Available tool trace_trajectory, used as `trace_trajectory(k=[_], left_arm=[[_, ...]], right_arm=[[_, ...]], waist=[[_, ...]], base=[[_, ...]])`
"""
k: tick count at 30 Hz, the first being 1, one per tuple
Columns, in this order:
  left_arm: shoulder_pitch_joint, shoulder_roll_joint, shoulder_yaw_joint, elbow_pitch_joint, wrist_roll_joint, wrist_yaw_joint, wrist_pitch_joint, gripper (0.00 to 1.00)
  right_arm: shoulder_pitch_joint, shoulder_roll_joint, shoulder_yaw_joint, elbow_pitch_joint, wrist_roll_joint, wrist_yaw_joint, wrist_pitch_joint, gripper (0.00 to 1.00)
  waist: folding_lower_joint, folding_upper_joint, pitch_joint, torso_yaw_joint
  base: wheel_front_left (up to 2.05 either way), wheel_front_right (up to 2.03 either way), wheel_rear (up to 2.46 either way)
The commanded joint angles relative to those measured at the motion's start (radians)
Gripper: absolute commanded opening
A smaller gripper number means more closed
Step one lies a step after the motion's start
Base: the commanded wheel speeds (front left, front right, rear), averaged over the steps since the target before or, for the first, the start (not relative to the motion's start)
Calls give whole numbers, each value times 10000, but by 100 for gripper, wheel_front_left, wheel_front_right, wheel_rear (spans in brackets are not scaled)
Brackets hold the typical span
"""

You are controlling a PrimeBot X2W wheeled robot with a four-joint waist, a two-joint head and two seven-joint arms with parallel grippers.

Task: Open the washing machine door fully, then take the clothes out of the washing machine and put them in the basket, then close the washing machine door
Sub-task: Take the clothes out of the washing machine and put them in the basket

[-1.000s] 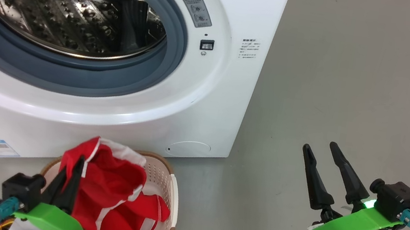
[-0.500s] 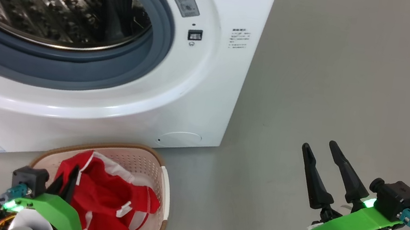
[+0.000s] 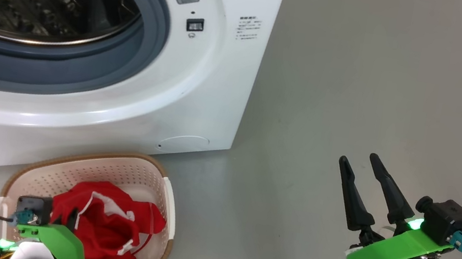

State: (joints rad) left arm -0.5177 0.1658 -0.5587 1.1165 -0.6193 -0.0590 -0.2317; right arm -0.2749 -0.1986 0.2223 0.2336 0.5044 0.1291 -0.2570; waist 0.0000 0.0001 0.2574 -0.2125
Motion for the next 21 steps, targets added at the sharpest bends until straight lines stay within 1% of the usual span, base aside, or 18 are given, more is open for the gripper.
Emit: trace_trajectory(k=[1,8,18,19,20,21], left_arm=[[-289,232,210,45,-8,-87,-155,0],[-835,-26,138,1112,-14,-142,-192,0],[-1209,-75,89,1544,-92,-230,-177,0],[-1222,-77,82,1561,-94,-233,-183,26],[-1229,-84,74,1577,-96,-237,-190,47],[-1232,-92,62,1592,-99,-247,-194,100]], right_arm=[[-231,-25,227,-273,33,16,-48,100],[-395,104,325,-293,25,16,-48,100],[-474,196,220,-333,-23,16,-48,100],[-465,207,210,-333,-33,16,-48,100],[-454,218,198,-325,-41,16,-48,100],[-446,226,187,-311,-48,16,-48,100]], waist=[[0,-1,78,-85],[0,-1,423,-370],[0,-1,721,-566],[0,-1,717,-562],[0,-1,701,-552],[0,-1,680,-538]], base=[[0,0,0],[0,0,0],[0,0,0],[0,0,0],[0,0,0],[0,0,0]])
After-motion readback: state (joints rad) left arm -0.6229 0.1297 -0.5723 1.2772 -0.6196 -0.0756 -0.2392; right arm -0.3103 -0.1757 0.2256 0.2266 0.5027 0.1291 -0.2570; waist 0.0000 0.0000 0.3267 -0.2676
